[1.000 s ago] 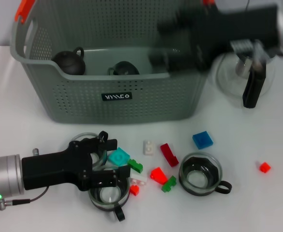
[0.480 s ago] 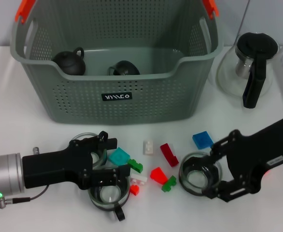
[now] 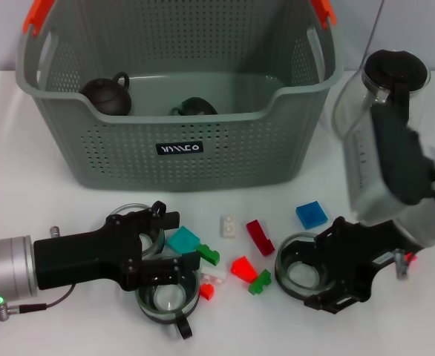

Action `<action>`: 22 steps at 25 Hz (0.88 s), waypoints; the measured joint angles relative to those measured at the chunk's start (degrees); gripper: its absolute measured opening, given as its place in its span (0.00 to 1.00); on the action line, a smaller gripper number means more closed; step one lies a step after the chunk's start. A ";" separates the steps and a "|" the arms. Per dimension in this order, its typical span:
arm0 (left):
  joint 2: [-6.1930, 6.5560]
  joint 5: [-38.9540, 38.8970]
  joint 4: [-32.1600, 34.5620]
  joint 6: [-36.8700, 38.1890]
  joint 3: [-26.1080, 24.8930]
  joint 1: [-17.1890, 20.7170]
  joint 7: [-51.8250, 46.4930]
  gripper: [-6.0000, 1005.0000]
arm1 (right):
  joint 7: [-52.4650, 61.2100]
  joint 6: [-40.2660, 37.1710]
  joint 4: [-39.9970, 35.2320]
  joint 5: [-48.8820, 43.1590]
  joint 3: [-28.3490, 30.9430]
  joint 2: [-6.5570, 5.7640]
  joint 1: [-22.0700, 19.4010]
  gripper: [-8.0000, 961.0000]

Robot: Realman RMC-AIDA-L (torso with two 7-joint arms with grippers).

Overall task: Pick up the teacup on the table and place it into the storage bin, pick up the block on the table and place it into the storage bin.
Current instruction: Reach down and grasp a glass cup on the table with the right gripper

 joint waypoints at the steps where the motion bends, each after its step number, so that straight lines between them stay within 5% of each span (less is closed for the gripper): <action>1: -0.01 -0.01 0.00 0.00 0.00 0.00 -0.01 0.86 | 0.37 1.36 0.75 -0.26 -1.34 0.00 0.31 0.66; 8: -0.01 -0.11 -0.51 0.00 0.00 0.01 0.02 0.86 | 3.64 7.72 3.46 -2.51 -9.53 0.00 1.17 0.64; 14: -0.01 0.01 -0.77 -0.48 0.00 0.01 0.29 0.86 | 5.52 8.75 3.57 -4.44 -10.39 0.00 1.26 0.62; 22: -0.01 0.09 -1.15 -0.77 0.00 0.02 0.29 0.86 | 4.95 8.91 3.59 -4.06 -12.92 0.11 0.84 0.29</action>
